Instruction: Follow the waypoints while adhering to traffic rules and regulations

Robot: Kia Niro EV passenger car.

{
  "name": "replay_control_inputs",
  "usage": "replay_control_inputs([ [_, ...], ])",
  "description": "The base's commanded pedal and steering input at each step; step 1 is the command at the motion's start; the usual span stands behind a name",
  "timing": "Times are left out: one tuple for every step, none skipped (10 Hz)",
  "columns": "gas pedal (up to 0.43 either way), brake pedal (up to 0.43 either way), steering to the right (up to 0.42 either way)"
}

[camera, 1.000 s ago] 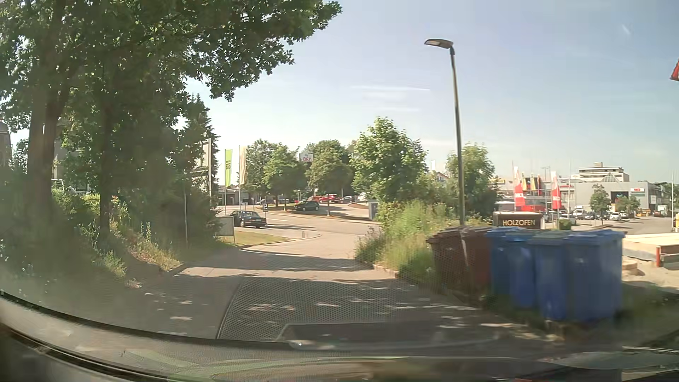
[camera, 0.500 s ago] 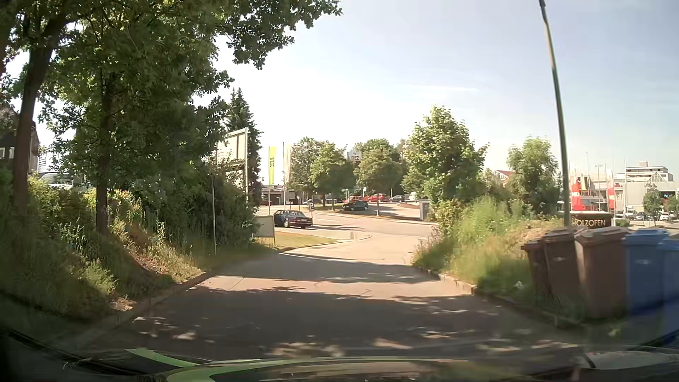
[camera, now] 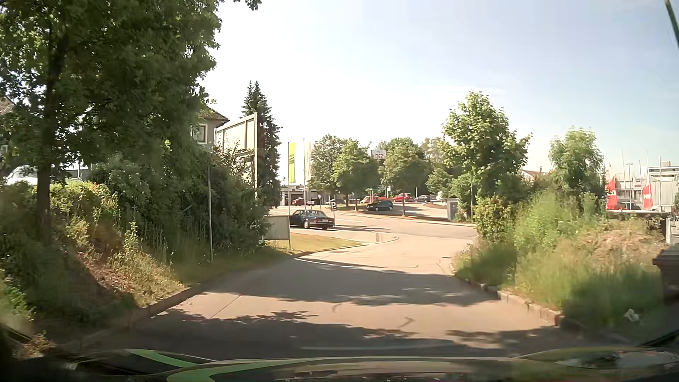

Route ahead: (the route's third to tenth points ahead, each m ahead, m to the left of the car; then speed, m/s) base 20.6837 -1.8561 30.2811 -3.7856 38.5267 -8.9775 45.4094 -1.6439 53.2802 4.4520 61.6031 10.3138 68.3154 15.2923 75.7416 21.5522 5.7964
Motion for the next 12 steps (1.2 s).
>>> replay_control_inputs([
  [0.169, 0.0, -0.025],
  [0.169, 0.0, -0.014],
  [0.169, 0.0, -0.001],
  [0.15, 0.0, 0.014],
  [0.118, 0.0, 0.023],
  [0.059, 0.0, 0.029],
  [0.0, 0.0, 0.035],
  [0.0, 0.0, 0.041],
  [0.0, 0.0, 0.049],
  [0.0, 0.0, 0.056],
  [0.0, 0.0, 0.063],
  [0.0, 0.0, 0.066],
])
